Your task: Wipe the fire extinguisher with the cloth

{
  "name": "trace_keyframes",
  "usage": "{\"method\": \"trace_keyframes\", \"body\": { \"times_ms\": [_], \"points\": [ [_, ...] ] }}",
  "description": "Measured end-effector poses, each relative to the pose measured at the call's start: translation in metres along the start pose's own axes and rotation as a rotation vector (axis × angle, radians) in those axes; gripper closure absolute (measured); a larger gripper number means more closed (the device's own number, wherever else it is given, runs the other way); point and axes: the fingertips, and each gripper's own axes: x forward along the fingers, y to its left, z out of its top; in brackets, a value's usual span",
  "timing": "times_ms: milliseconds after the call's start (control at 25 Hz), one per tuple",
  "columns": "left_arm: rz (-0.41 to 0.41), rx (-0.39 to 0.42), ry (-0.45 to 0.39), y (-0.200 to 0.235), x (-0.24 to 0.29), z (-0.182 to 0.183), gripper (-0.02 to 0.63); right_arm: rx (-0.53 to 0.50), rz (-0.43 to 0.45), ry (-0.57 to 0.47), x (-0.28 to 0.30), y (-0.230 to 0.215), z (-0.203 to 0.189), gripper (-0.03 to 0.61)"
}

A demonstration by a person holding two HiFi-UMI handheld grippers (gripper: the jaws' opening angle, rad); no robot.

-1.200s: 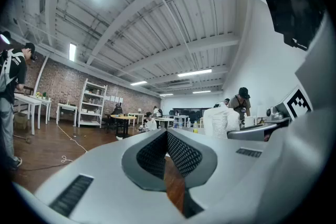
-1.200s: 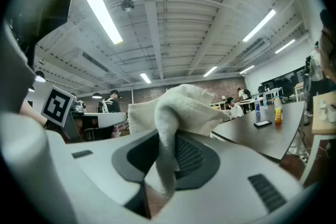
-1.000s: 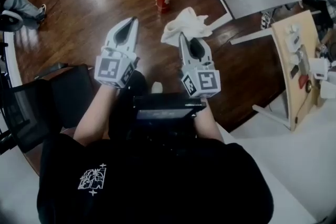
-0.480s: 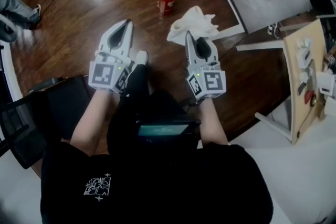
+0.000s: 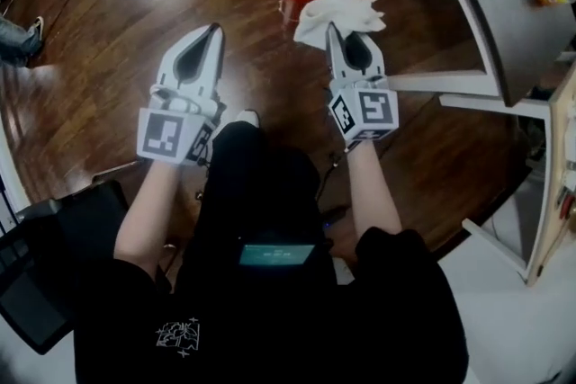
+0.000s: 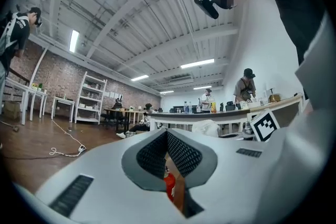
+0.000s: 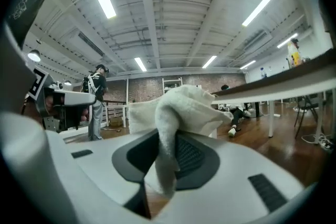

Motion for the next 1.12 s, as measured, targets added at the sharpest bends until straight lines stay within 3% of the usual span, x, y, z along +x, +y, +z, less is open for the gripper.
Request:
{"method": "trace_keyframes", "body": {
  "times_ms": [240, 400, 680, 1120],
  "points": [
    [-0.036, 0.03, -0.062, 0.035, 0.027, -0.107, 0.611, -0.012, -0.004, -0.006, 0.102, -0.038, -0.131, 0.48],
    [-0.029, 0.045, -0.074, 0.048, 0.026, -0.145, 0.611, -0.026, -0.011, 0.001, 0.146, -0.054, -0.179, 0.48],
    [0.022, 0.051, -0.053, 0.061, 0.031, -0.187, 0.611, -0.012, -0.039, -0.015, 0.178, -0.075, -0.199, 0.48],
    [0.031, 0.036, -0.047, 0.054, 0.045, -0.203, 0.611, -0.003, -0.046, -0.03, 0.193, -0.085, -0.206, 0.479]
  ]
}}
